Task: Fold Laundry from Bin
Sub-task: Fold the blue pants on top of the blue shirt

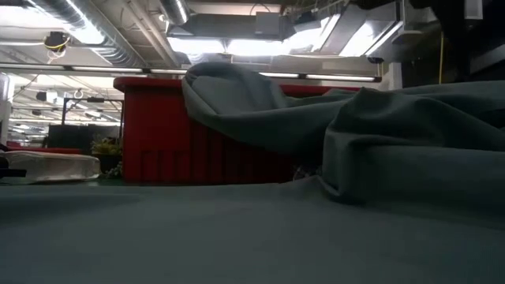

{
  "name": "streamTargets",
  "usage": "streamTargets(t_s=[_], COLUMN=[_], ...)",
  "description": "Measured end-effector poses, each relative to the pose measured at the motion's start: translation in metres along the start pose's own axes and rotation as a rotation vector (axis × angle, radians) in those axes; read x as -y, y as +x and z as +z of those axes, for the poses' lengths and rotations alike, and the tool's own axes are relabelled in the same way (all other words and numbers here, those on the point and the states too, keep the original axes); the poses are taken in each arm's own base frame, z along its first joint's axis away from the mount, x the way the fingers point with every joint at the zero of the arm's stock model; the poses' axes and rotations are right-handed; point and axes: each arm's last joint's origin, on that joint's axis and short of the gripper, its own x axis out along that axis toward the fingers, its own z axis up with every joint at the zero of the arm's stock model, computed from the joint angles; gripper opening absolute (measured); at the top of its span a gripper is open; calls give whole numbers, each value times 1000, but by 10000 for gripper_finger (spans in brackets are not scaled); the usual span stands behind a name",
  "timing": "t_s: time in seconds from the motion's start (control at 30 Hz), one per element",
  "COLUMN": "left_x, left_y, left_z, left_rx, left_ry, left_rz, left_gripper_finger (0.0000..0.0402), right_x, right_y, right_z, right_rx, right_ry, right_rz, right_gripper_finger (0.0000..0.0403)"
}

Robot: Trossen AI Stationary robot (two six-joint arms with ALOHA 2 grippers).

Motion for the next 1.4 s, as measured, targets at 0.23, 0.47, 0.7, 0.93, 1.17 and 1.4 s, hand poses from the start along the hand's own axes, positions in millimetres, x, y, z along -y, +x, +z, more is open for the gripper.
streamTargets(t_s=[0.23,0.47,0.7,0.93,1.17,1.4], left_x=[-4,-5,-13,-23,-36,-49], left_y=[15,17,27,44,51,58], left_z=[-25,-39,-43,-43,-42,-49], left_rx=[-41,-8,-11,-80,-14,-55], left_ry=[-5,72,52,73,143,161], left_rz=[93,107,169,250,301,343], left_gripper_finger=[112,112,118,188,203,202], right_x=[5,3,3,3,3,3], right_y=[0,0,0,0,0,1], right_z=[1,1,1,1,1,1], right_rx=[15,20,22,21,22,21], right_ry=[10,11,12,12,12,12], right_rz=[-1,24,27,27,27,27], right_gripper_finger=[150,150,150,150,150,150])
